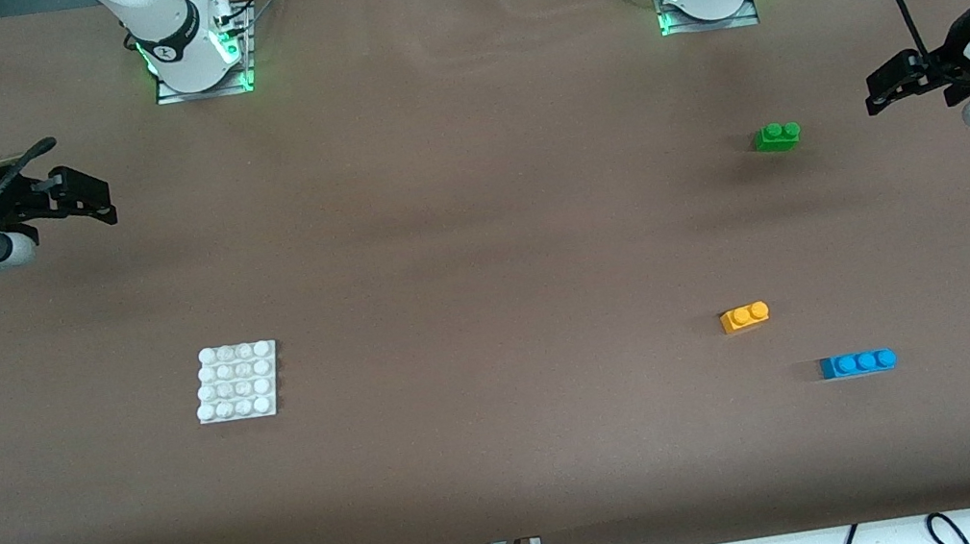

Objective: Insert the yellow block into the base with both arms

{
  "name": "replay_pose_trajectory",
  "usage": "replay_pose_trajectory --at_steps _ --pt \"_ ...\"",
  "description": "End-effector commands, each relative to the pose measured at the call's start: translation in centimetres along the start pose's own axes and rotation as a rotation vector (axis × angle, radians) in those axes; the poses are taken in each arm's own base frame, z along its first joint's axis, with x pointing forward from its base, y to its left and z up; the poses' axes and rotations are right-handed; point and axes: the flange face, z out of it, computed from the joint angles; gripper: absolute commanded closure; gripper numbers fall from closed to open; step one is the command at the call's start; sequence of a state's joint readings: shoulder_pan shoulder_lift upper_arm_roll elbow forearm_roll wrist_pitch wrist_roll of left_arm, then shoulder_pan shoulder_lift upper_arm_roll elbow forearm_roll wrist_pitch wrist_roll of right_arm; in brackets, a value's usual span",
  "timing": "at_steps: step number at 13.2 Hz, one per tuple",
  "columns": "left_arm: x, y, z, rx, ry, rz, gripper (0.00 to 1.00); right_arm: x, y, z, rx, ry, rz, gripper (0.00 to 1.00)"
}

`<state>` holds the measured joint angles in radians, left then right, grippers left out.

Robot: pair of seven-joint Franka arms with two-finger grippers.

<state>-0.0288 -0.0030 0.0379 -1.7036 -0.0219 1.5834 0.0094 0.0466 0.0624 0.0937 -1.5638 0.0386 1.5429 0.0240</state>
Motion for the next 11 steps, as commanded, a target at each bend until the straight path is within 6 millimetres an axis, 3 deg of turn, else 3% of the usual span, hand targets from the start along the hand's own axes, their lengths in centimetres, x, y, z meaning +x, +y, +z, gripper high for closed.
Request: replay_pose_trajectory --at_steps 1,11 --pt "-0.22 -0.09 -0.44 0.017 -0.003 0.023 0.0 -0.07 -0.65 -0.37 -0.009 -0.015 0.009 0.0" --pt "-0.22 -0.08 -0.44 0.016 -0.003 0.023 0.0 -0.2 -0.31 -0.15 -0.023 -0.033 0.005 0.0"
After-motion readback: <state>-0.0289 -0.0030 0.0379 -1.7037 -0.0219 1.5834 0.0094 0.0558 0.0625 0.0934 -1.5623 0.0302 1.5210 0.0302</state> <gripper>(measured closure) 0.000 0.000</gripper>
